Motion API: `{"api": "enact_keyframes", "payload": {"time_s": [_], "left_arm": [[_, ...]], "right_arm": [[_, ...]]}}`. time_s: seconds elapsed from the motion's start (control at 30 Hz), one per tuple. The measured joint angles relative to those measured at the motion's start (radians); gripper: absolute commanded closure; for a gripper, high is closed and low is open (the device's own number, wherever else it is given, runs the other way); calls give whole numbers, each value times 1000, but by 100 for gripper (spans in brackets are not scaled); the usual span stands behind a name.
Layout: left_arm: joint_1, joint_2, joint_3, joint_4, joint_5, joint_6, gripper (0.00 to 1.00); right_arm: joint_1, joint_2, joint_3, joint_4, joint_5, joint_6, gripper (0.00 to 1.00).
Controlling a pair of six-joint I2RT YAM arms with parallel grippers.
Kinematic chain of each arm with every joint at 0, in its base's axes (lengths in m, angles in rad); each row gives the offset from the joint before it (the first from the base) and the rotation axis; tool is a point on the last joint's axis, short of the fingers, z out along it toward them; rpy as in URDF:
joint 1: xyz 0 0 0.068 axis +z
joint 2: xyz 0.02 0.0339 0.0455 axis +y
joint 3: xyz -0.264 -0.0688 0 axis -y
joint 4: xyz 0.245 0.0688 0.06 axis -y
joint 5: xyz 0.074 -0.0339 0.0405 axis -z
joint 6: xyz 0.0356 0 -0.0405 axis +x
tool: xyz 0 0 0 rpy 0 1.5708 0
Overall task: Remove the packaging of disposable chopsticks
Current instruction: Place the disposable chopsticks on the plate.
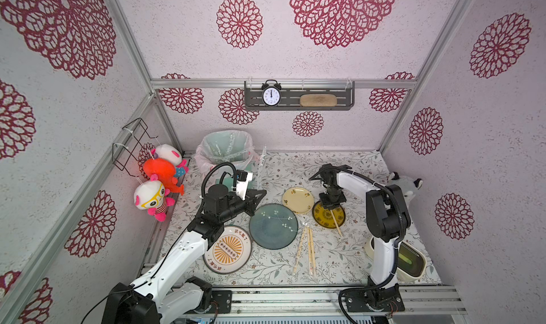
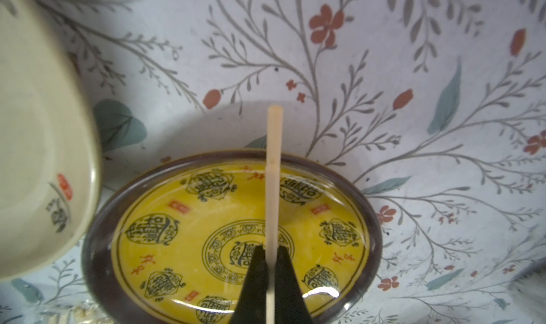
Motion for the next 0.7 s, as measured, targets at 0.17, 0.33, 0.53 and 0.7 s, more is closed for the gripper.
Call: {"api": "enact_keyframes", "payload": {"time_s": [0.17,0.33,0.53,0.7], "left_arm": [[0,0,0,4,3,0,100],[0,0,-2,4,3,0,100],[0,0,-4,4,3,1,100],[0,0,-8,5,4,1,100]], "right_arm": [[-2,2,0,7,-8,-6,84],[-3,2,0,9,-15,-6,80],[-3,2,0,10,-23,-6,78],[-4,2,0,13,-23,-5,75]]}}
